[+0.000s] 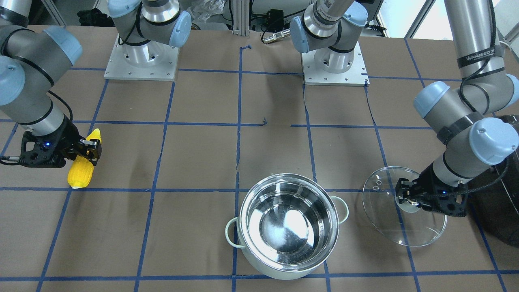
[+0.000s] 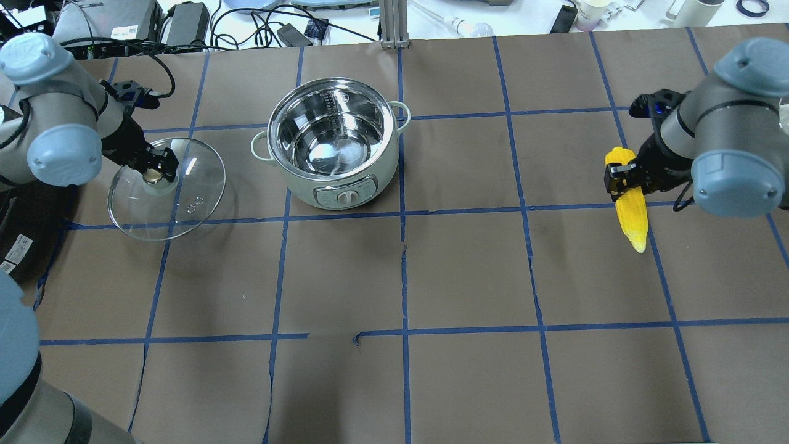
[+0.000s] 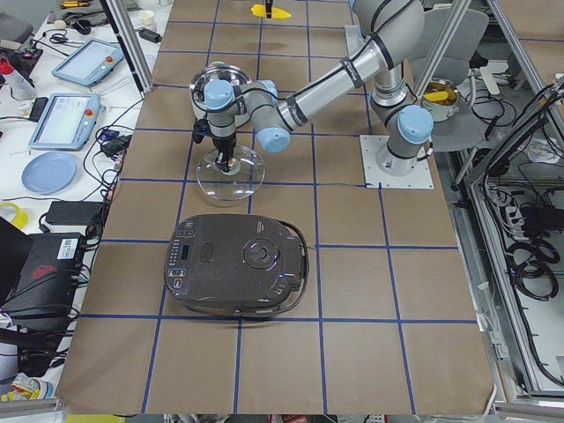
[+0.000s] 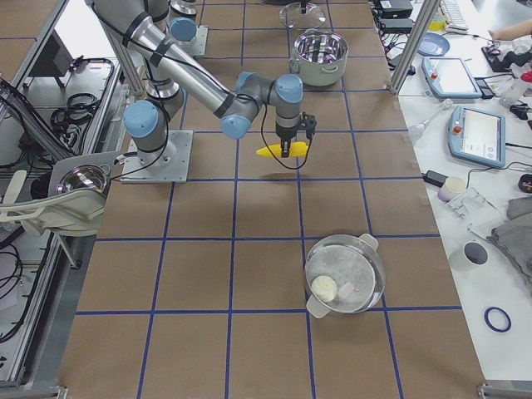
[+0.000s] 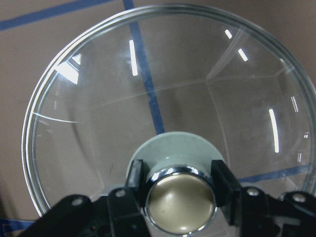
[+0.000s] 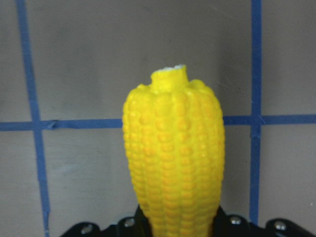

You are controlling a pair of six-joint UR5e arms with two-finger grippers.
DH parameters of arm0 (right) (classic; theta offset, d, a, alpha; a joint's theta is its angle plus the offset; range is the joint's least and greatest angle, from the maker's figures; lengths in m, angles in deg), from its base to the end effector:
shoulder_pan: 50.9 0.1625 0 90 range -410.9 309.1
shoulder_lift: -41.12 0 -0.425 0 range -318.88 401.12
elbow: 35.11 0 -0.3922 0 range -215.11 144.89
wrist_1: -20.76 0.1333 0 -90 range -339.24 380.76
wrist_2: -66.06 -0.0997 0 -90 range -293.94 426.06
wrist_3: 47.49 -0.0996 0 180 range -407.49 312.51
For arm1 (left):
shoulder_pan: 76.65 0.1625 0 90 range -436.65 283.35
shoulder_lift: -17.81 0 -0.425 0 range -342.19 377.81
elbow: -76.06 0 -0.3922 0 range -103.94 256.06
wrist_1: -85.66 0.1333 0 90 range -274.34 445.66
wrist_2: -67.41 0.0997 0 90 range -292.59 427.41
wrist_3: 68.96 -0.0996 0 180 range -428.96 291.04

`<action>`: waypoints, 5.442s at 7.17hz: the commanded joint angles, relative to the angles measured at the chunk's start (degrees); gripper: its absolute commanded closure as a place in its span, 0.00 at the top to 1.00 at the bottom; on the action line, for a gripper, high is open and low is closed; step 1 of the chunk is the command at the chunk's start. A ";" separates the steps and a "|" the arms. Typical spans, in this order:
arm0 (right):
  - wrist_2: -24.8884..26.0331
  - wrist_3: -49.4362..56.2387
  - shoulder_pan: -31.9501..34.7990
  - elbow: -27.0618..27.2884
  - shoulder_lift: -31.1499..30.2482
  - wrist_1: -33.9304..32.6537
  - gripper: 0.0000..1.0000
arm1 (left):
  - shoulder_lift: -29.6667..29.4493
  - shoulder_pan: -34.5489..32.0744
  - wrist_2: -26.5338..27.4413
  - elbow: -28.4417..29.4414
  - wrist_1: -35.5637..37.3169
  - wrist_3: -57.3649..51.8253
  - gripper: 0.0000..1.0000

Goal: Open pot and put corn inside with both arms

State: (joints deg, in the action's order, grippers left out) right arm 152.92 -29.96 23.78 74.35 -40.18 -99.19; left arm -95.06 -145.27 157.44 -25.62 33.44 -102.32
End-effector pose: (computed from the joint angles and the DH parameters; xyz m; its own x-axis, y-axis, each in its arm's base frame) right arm -0.0017 -0.5313 0.3012 -0.9983 -0.0404 -0.0428 -0.0384 0.9982 -0.0463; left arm 0.0922 -0.6011 0.2378 -0.9779 0.2067 -0.0314 0.2080 0.9770 -0.0468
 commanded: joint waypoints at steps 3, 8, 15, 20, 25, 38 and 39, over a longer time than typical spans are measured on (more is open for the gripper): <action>-2.21 -16.84 22.56 -29.51 10.17 14.28 0.22 | 0.28 0.77 -0.11 -4.06 3.54 -0.65 1.00; -5.03 -45.20 37.63 -53.07 29.24 14.21 0.26 | 10.28 -7.38 0.94 15.57 -30.48 11.34 1.00; -5.03 -47.85 40.02 -52.59 34.63 11.76 1.00 | 21.63 -20.15 0.68 15.29 -37.43 34.77 1.00; -4.24 -45.15 39.32 -51.62 31.57 11.84 1.00 | 22.34 -20.33 0.41 14.40 -35.49 34.68 1.00; -1.77 -19.70 23.98 -47.69 13.67 37.38 1.00 | 22.34 -20.24 0.59 14.40 -35.40 34.51 1.00; -0.28 -5.58 13.30 -25.26 -5.36 32.58 1.00 | 22.43 -19.98 0.06 14.31 -35.40 34.15 1.00; -0.37 -5.75 13.38 -25.17 -5.54 32.58 1.00 | 22.52 -19.98 0.06 14.31 -35.40 34.15 1.00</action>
State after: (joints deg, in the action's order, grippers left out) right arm 152.62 -35.65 37.12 48.81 -45.56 -66.63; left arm -72.59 -165.25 157.50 -11.30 -1.96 -68.17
